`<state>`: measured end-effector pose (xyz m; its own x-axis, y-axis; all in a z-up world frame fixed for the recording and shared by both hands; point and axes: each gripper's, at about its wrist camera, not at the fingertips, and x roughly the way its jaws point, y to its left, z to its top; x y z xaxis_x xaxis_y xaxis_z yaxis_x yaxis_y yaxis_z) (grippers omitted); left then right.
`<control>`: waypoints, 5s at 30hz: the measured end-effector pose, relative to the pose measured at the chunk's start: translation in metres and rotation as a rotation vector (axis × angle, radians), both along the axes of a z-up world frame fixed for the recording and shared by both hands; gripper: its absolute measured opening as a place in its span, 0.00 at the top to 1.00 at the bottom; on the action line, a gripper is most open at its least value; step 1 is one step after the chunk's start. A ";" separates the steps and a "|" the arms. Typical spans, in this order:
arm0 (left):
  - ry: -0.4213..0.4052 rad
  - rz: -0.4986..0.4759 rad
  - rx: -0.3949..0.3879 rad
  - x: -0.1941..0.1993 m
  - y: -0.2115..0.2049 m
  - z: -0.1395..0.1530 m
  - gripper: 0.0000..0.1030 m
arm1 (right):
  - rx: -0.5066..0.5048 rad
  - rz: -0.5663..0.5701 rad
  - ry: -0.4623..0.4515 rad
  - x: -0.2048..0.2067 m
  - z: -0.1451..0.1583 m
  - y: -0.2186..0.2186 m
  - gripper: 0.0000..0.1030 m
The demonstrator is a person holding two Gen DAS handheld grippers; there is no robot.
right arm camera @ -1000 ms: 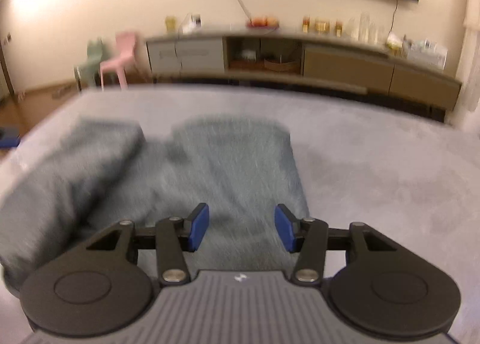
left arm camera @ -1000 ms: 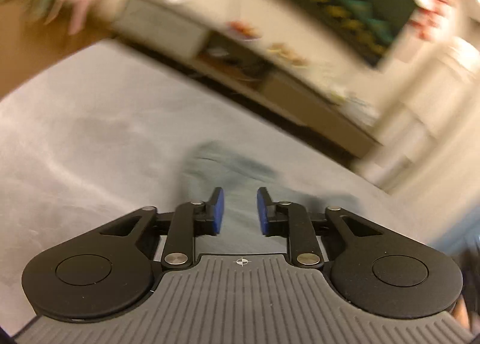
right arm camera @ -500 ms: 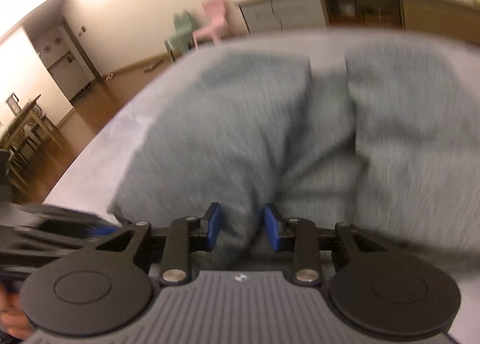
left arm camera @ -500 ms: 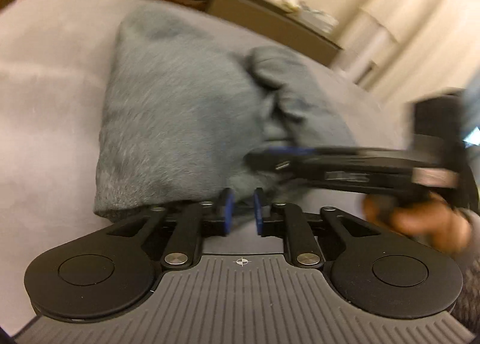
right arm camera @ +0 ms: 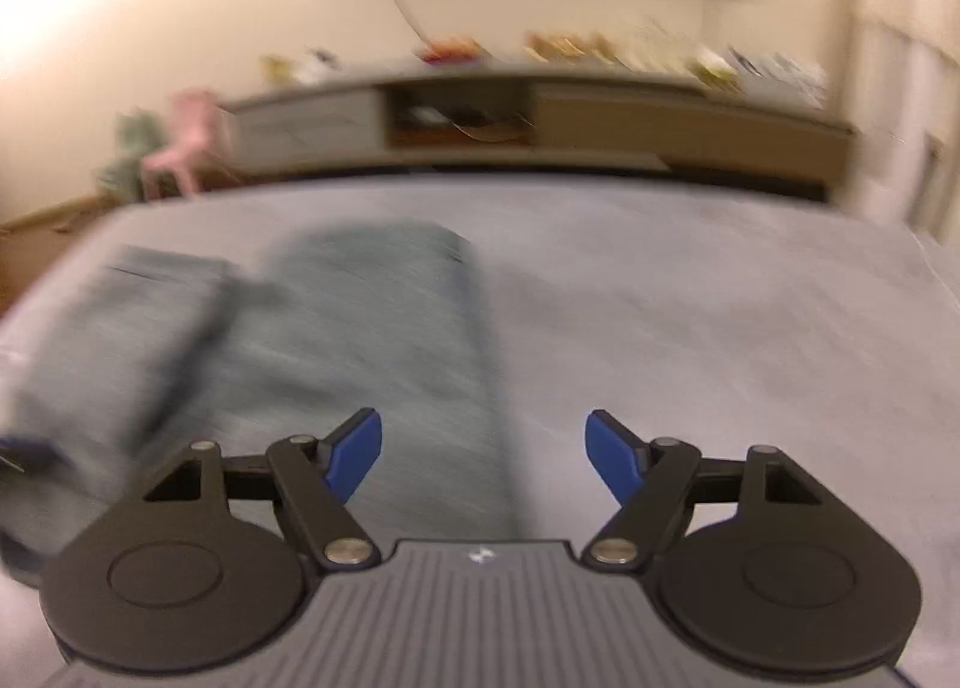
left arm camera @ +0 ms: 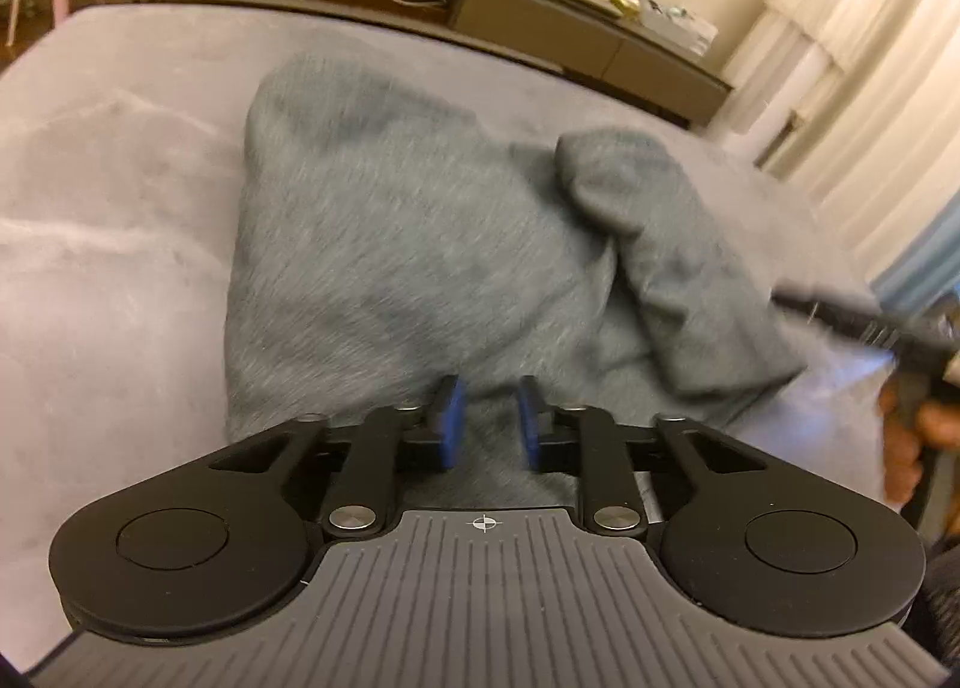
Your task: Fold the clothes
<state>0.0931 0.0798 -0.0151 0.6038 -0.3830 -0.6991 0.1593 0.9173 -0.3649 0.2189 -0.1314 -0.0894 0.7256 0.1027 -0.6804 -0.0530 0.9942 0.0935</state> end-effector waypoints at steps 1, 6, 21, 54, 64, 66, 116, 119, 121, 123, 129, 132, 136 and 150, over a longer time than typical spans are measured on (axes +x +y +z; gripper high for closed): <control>-0.030 -0.003 -0.001 -0.001 -0.006 0.011 0.56 | 0.039 -0.005 0.048 0.003 -0.009 -0.010 0.25; -0.113 -0.127 -0.043 0.023 -0.062 0.057 0.37 | 0.152 0.063 0.082 -0.003 -0.025 -0.004 0.87; 0.039 -0.384 0.195 0.108 -0.172 0.022 0.92 | -0.133 0.331 -0.321 -0.076 0.026 0.090 0.92; -0.072 0.131 -0.618 -0.056 0.025 -0.055 0.52 | 0.843 0.104 0.067 -0.099 0.009 -0.077 0.39; -0.039 0.215 -0.614 -0.060 0.052 -0.059 0.34 | 0.896 -0.090 0.171 -0.037 -0.024 -0.056 0.72; -0.082 0.152 -0.579 -0.064 0.041 -0.050 0.39 | 0.895 -0.058 0.151 -0.046 -0.023 -0.045 0.88; -0.119 -0.018 -0.210 0.055 0.045 -0.014 0.54 | 0.193 0.111 -0.089 -0.024 0.060 0.047 0.67; -0.041 -0.021 -0.141 0.078 0.050 -0.040 0.70 | 0.093 0.207 0.022 0.006 0.037 0.056 0.68; -0.040 -0.027 -0.155 0.081 0.059 -0.054 0.78 | 0.027 0.205 0.032 0.008 0.015 0.052 0.67; -0.045 -0.021 -0.166 0.083 0.062 -0.059 0.83 | 0.005 0.184 0.040 0.012 0.002 0.048 0.52; -0.117 0.079 -0.182 0.044 0.078 -0.036 0.59 | 0.065 0.137 0.044 0.012 0.011 0.033 0.50; -0.210 0.089 -0.229 -0.009 0.094 -0.016 0.48 | 0.087 0.140 -0.047 -0.013 0.036 0.018 0.58; -0.207 0.068 -0.042 -0.061 0.091 -0.031 0.48 | 0.065 0.278 -0.150 -0.063 0.058 0.033 0.50; -0.169 -0.040 0.099 -0.013 0.065 -0.067 0.51 | 0.085 0.282 -0.027 -0.077 0.005 0.035 0.38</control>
<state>0.0802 0.1446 -0.0824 0.7014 -0.3435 -0.6246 0.2473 0.9391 -0.2388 0.1417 -0.0969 -0.0839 0.6779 0.3587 -0.6417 -0.3293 0.9286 0.1712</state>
